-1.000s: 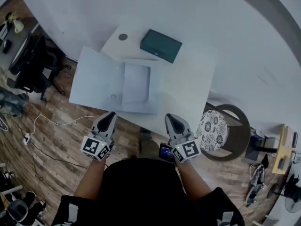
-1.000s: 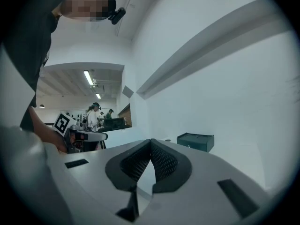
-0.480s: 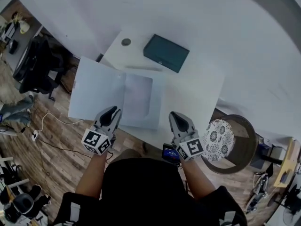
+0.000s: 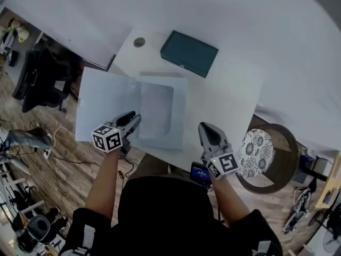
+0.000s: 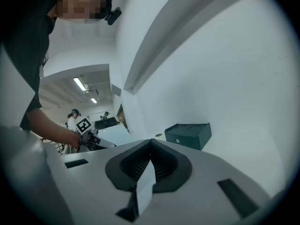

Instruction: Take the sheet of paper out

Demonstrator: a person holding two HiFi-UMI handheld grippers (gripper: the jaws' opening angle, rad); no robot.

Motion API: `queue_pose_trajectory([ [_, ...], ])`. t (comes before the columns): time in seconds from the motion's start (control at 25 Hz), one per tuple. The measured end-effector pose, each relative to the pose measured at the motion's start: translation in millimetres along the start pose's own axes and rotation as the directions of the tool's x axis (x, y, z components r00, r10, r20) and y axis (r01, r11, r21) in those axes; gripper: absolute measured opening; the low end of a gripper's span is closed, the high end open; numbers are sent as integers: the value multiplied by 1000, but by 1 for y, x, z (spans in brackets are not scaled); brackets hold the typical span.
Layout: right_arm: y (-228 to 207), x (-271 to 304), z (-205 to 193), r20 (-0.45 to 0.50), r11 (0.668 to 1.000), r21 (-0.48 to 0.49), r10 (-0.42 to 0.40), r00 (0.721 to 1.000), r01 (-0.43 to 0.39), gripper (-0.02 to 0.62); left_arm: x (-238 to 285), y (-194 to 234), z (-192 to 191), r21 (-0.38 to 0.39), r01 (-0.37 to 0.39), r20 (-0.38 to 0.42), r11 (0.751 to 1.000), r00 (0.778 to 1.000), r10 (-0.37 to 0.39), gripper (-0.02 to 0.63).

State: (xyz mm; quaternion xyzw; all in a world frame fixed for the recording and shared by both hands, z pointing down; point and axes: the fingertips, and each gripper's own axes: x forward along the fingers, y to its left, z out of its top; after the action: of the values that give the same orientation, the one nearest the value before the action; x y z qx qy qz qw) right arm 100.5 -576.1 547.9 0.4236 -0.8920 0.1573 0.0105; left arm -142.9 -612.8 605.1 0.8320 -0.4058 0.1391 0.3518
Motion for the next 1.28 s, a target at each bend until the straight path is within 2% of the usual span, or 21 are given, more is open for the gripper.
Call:
queue_pose_trajectory([
  [0.2, -13, 10, -3, -22, 999, 3, -36, 999, 36, 11, 26, 35, -14, -82, 6, -109, 997, 994, -15, 135],
  [0.36, -24, 19, -7, -40, 997, 6, -72, 997, 73, 11, 49, 55, -33, -85, -8, -226, 996, 974, -12, 135],
  [0.56, -25, 31, -12, -55, 995, 29, -92, 994, 93, 11, 65, 76, -44, -130, -18, -312, 991, 950, -24, 138],
  [0.76, -37, 34, -19, -54, 987, 85, -132, 990, 136, 11, 79, 78, -53, -184, -7, -357, 983, 932, -60, 138],
  [0.88, -42, 35, -22, -49, 980, 120, -154, 987, 158, 11, 82, 79, -53, -207, -9, -361, 978, 930, -67, 134],
  [1.04, -45, 36, -23, -43, 973, 147, -171, 984, 176, 11, 80, 80, -59, -237, -21, -386, 971, 920, -74, 42],
  [1.08, -46, 36, -24, -42, 972, 152, -172, 984, 177, 11, 79, 79, -60, -245, -22, -388, 969, 918, -77, 39],
  [1.28, -45, 39, -25, -31, 971, 166, -170, 985, 173, 11, 75, 77, -56, -307, -4, -351, 952, 930, -109, 18],
])
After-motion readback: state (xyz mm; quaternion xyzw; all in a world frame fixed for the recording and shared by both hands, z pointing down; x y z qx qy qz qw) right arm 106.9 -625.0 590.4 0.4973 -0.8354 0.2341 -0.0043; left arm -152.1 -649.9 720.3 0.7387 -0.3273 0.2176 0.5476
